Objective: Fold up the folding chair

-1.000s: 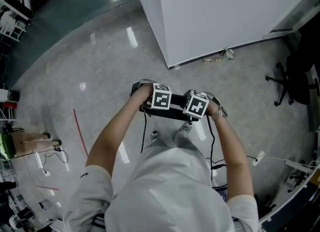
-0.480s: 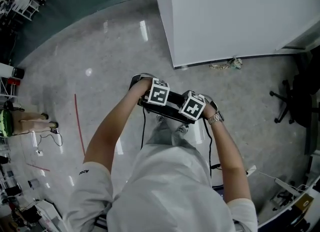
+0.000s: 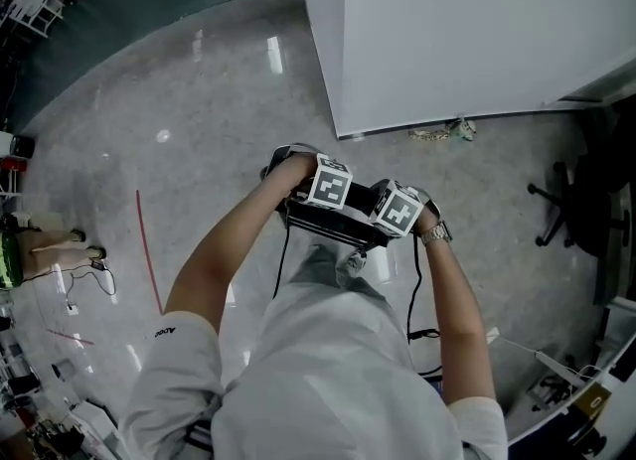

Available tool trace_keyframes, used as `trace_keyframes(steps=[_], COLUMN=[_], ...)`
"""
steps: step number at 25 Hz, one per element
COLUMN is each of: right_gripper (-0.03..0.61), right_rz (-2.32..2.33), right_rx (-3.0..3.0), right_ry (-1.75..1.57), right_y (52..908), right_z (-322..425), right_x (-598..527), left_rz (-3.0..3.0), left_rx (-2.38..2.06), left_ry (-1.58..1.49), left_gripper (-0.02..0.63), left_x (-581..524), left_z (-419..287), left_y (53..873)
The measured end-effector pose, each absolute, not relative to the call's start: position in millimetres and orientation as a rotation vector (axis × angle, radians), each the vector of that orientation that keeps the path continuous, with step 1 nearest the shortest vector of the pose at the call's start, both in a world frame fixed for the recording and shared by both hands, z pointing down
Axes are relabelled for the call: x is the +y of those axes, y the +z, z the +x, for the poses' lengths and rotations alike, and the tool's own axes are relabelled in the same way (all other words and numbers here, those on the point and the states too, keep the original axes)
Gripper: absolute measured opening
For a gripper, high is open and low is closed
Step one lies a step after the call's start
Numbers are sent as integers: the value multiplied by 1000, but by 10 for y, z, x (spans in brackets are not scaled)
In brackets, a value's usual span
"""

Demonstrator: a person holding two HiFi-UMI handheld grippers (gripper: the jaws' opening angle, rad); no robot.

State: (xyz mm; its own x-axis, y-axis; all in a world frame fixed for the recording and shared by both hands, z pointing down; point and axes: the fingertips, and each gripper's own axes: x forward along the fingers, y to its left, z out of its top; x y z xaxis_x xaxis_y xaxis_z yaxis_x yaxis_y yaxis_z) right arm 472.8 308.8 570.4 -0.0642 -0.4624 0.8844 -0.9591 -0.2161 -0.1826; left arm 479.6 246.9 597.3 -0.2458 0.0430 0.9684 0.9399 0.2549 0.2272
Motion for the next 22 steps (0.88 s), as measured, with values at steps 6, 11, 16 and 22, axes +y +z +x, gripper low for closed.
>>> trace_keyframes(steps=[6,11,16,22], right_gripper=[63,63,63,64], right_rz=[1689,1683,1655,1594], right_rx=[-1540,-1553,-1570,-1600], right_ry=[1250,1297,1341,1297], right_y=[5778,5824,5856,5814], right_z=[5038,5169,5349,5573], right_x=[3138,3175,3216,3118], left_rz=[-929,-918,-941,-1010], left_rx=[-1565,-1575,-1570,-1553], left_ry=[-1174,-1174,-1199,-1228], left_gripper=[84,84,84,84], left_x=[2510,2535,2572,2489], left_z=[5093,5221,5387,5551], left_y=[6029,6068,6102,6075])
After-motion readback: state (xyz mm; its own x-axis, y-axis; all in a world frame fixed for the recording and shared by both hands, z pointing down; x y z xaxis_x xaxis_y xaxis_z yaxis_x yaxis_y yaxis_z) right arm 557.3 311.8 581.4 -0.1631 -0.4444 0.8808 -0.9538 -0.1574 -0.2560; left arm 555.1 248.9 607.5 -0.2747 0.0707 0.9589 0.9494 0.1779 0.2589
